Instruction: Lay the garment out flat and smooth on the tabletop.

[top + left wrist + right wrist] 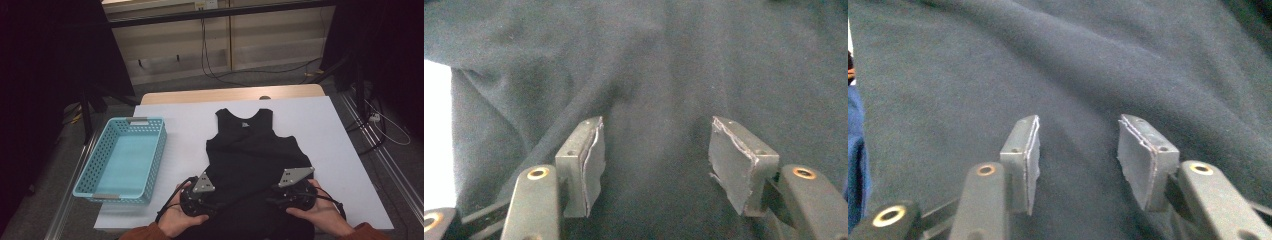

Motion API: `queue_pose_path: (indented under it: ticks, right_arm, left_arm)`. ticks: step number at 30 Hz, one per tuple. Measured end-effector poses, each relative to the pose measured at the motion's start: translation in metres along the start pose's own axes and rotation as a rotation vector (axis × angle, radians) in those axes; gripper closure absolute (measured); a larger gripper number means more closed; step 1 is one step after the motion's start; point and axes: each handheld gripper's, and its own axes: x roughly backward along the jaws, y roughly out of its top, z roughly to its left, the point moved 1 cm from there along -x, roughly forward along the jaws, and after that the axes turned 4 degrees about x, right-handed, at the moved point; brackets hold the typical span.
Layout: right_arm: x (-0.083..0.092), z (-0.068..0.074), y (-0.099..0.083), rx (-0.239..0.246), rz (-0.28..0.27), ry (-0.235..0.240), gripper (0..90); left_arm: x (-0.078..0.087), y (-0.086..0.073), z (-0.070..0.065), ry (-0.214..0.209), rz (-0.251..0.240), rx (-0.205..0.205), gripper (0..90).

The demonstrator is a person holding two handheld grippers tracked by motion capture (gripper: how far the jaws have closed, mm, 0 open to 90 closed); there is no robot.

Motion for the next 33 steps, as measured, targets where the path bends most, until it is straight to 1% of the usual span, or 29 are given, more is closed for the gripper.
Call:
queue_pose_path:
  ticks: [1,2,3,4,6,7,8,9,10,11,16,17,18,21,24,25,27,31,33]
  right_arm:
    - [0.0,0.0,0.0,-0.001,0.002,0.0,55.9]
    - [0.0,0.0,0.001,-0.005,0.003,-0.001,59.7]
    - [0.0,0.0,0.001,-0.005,0.004,0.005,64.5]
    - [0.0,0.0,0.002,-0.008,0.007,0.005,68.7]
    - [-0.001,0.001,0.003,-0.011,0.009,0.009,74.7]
    - [0.0,0.001,0.003,-0.013,0.01,0.012,81.9]
    - [0.0,0.001,0.003,-0.015,0.01,0.027,87.9]
    - [-0.001,0.001,0.003,-0.019,0.011,0.038,89.1]
    - [-0.001,0.002,0.003,-0.019,0.014,0.035,89.6]
    - [0.0,0.003,0.004,-0.012,0.017,0.031,89.9]
    - [0.001,0.005,0.003,-0.007,0.015,0.022,90.0]
    - [0.003,0.004,0.002,-0.008,0.015,0.028,90.0]
    - [0.004,0.004,0.001,-0.006,0.016,0.03,90.0]
    - [0.005,0.006,-0.001,-0.004,0.015,0.031,90.0]
    - [0.006,0.006,-0.001,0.003,0.016,0.03,90.0]
    - [0.008,0.007,-0.003,0.002,0.017,0.03,90.0]
    - [0.009,0.008,-0.004,0.004,0.019,0.032,90.0]
    - [0.01,0.009,-0.005,0.009,0.018,0.036,90.0]
    - [0.011,0.01,-0.006,0.013,0.02,0.034,90.0]
  left_arm:
    - [-0.001,0.0,-0.001,0.008,-0.005,0.008,40.0]
    - [0.0,0.001,-0.001,0.016,0.007,0.009,41.8]
    - [0.0,0.001,-0.001,0.016,0.007,0.009,46.8]
    - [0.001,0.002,0.0,0.011,0.005,0.018,54.0]
    - [0.002,0.001,0.001,0.007,0.005,0.023,67.7]
    - [0.002,0.001,0.002,0.002,0.005,0.028,74.1]
    - [0.003,0.0,0.004,-0.015,0.006,0.039,80.1]
    - [0.004,0.0,0.004,-0.019,0.008,0.044,85.2]
    - [0.004,0.0,0.004,-0.019,0.008,0.044,88.0]
    - [0.004,0.0,0.005,-0.022,0.011,0.047,88.6]
    - [0.006,0.0,0.004,-0.033,0.022,0.049,89.6]
    - [0.007,-0.001,0.004,-0.046,0.02,0.064,89.7]
    - [0.008,-0.002,0.003,-0.052,0.022,0.061,89.7]
    - [0.009,-0.003,0.002,-0.049,0.027,0.061,89.6]
    - [0.01,-0.003,0.001,-0.054,0.022,0.056,89.6]
    - [0.01,-0.003,-0.002,-0.06,0.031,0.047,89.6]
    - [0.01,-0.003,-0.004,-0.065,0.029,0.043,89.6]
    - [0.011,-0.003,-0.002,-0.071,0.03,0.049,89.5]
    - [0.012,-0.004,0.0,-0.074,0.018,0.059,89.1]
